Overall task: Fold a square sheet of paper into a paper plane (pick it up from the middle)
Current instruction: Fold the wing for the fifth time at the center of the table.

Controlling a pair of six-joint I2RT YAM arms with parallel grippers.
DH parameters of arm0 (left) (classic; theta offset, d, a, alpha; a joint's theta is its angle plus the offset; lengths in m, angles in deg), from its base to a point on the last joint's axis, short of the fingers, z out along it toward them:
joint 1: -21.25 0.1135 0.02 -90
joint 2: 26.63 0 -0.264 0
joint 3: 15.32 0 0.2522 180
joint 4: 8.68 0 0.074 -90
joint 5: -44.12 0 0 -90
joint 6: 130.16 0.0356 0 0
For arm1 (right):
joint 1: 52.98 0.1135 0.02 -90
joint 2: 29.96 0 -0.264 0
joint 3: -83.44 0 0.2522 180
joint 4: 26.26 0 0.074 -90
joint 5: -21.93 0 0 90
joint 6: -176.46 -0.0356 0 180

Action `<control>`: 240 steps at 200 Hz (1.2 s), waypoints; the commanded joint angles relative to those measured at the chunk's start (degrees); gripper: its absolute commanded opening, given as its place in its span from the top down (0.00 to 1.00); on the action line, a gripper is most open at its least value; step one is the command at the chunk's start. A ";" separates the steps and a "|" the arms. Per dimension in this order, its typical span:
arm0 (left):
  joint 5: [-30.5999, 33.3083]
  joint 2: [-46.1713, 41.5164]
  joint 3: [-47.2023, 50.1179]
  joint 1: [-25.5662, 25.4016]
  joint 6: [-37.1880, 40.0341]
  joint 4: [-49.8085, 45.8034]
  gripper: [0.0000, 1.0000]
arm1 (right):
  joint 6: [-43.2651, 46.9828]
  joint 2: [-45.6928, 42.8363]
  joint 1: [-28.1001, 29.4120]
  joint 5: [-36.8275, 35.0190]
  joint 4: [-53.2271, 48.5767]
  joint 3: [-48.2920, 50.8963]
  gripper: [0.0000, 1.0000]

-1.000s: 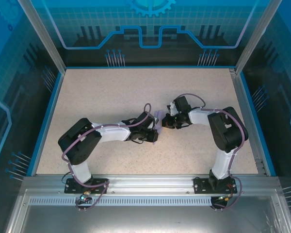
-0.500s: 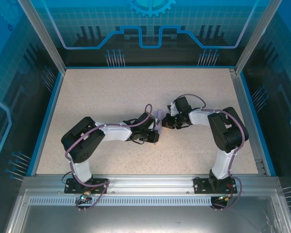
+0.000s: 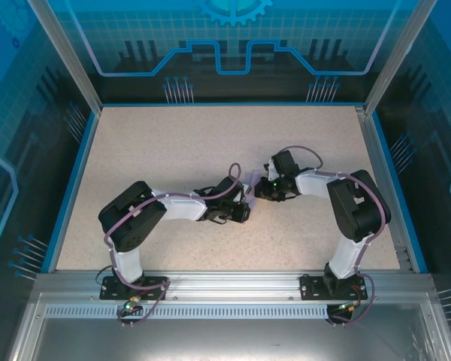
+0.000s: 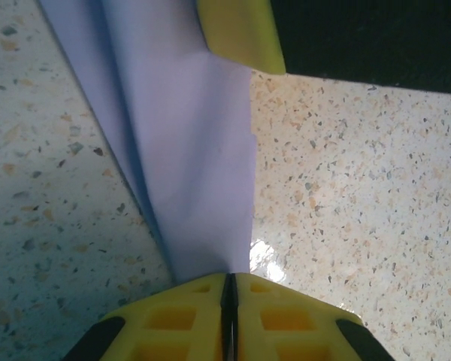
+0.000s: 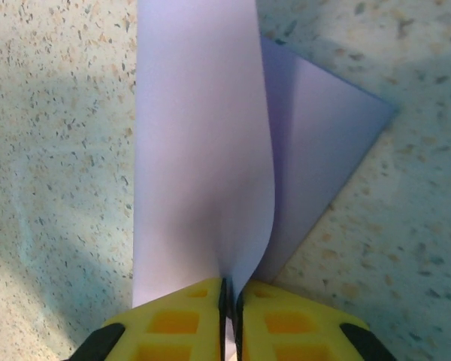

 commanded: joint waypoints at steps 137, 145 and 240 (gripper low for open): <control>0.44 -2.21 1.71 -0.65 6.84 -7.72 0.83 | -3.00 -5.75 2.02 -0.87 -0.21 5.24 0.91; 0.39 -2.45 1.54 -0.66 6.97 -7.91 0.82 | -2.39 -5.84 1.92 -1.53 -0.90 4.87 0.92; 9.27 -5.80 1.29 -3.43 9.47 -11.99 0.74 | 0.57 -3.83 0.69 -1.96 -6.06 2.24 0.97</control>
